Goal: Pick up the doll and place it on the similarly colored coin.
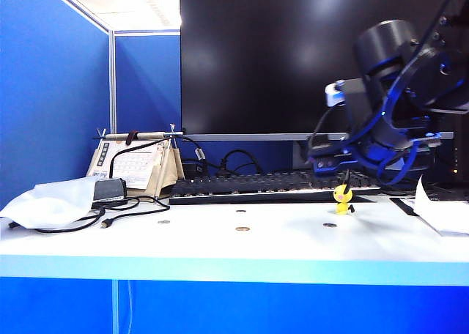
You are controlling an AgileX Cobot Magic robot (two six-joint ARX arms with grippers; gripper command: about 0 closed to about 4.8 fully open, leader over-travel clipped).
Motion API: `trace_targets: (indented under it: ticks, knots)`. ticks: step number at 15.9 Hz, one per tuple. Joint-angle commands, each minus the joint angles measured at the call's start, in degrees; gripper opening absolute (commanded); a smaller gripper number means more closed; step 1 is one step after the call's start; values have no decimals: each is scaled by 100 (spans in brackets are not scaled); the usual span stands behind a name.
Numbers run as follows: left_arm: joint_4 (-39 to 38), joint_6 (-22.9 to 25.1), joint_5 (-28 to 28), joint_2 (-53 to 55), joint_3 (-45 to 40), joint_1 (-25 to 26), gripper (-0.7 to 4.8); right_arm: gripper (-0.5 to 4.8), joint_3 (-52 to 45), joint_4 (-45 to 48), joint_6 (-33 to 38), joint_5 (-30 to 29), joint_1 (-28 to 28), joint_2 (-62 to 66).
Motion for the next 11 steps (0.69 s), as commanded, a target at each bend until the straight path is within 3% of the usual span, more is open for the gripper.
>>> trace_targets:
  ticks: [1,4,11]
  knots:
    - [9,20,-15,4,-15,2,296,441,138,271,129,-387,-210,170]
    - [11,20,-15,4,-15,2,296,441,553,232,170,-658,-289,590]
    - [11,20,-15,4,-15,2,296,441,1484,-428,170,-588,-328,1231]
